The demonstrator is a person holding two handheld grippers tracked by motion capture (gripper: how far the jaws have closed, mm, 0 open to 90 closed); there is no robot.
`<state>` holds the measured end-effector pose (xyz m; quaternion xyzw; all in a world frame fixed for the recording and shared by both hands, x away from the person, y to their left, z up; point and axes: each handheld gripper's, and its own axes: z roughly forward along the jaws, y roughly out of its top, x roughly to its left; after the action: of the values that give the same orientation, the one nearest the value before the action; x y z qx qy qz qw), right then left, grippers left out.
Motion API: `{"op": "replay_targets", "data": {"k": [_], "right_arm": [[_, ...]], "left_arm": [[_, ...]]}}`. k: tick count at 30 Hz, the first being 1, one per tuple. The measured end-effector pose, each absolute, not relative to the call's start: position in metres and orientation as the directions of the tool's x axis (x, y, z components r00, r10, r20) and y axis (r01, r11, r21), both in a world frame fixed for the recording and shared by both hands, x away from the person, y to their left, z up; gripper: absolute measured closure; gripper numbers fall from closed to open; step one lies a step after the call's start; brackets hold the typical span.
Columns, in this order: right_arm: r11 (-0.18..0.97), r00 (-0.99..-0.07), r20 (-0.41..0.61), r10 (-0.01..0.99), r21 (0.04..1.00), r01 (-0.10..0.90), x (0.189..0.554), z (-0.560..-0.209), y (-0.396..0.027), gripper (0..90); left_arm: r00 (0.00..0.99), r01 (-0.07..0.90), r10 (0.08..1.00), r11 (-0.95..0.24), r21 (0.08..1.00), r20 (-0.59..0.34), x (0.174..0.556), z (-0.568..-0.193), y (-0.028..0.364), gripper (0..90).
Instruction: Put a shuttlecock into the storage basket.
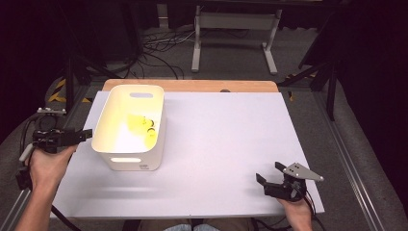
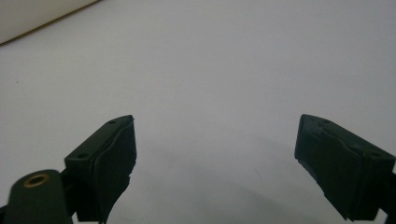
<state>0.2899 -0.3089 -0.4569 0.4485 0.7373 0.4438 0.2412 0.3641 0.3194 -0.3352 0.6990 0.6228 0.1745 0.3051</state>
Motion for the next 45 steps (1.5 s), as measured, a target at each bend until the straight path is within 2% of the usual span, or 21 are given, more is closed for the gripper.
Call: {"op": "replay_targets", "data": {"k": [45], "right_arm": [[0.201,-0.479,0.041,0.877,0.873,0.444,0.289,-0.456,-0.309,13.3]], "left_arm": [[0.172,0.754,0.969,-0.013,0.656,-0.178,0.337,-0.375,0.329,35.3]]}}
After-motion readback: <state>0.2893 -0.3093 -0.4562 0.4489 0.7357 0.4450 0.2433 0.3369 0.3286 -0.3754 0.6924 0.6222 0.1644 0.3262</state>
